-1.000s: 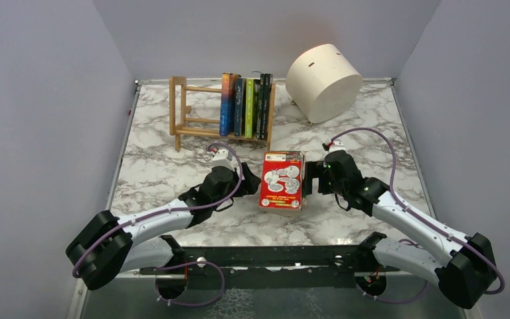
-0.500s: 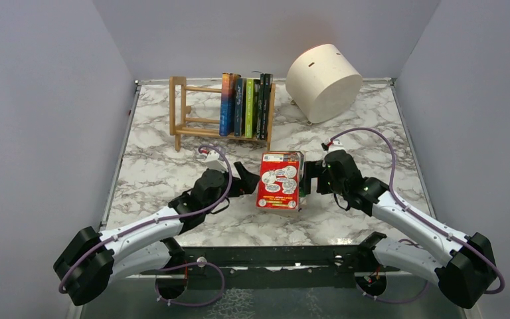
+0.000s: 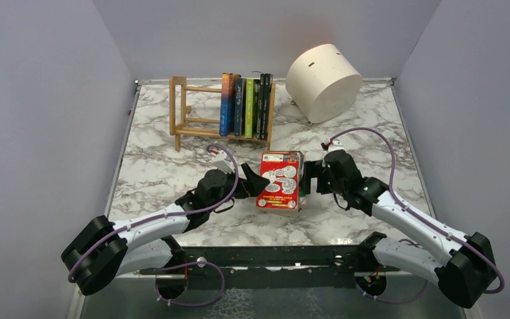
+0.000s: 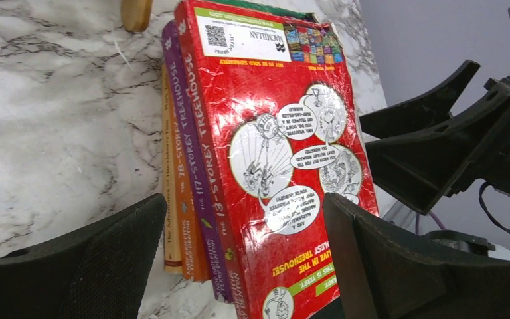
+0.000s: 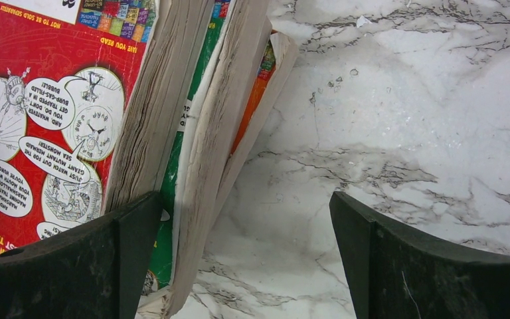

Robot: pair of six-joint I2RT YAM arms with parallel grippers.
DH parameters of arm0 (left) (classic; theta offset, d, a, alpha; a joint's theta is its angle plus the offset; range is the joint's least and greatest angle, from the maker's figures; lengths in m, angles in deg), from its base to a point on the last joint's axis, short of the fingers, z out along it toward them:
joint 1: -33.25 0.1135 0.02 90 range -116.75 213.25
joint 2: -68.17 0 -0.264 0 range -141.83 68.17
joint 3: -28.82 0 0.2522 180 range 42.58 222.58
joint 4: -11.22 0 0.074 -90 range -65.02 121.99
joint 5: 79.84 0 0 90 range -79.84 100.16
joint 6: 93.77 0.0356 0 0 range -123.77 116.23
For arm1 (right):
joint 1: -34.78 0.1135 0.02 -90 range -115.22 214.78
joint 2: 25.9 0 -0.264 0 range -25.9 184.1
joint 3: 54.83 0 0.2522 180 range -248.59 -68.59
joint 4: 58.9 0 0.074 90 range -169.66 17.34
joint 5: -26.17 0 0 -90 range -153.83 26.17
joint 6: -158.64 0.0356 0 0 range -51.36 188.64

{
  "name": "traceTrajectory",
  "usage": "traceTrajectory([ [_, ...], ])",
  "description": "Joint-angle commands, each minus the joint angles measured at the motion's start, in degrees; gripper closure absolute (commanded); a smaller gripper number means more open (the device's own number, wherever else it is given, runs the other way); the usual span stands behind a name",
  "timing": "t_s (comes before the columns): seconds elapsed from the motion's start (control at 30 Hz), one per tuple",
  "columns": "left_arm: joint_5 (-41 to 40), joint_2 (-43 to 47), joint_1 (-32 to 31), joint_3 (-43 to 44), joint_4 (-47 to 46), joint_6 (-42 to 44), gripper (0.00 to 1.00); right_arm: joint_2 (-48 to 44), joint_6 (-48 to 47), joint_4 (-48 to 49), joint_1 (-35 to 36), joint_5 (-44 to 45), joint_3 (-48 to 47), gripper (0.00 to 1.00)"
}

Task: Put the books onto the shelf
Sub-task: Pick up the book from the center of the board.

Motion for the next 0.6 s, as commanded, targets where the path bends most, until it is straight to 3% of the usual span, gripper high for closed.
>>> traceTrajectory([
  [0.0,6.14,-2.96,0.72,-0.41,-7.78,-2.11,0.18,0.86,-0.09,2.16,0.36,-1.59,-0.76,0.05],
  [0.57,13.06,-13.59,4.18,-0.05,-20.4,-5.01,0.19,3.27,-0.83,4.1,0.33,-2.82,-1.53,0.05],
])
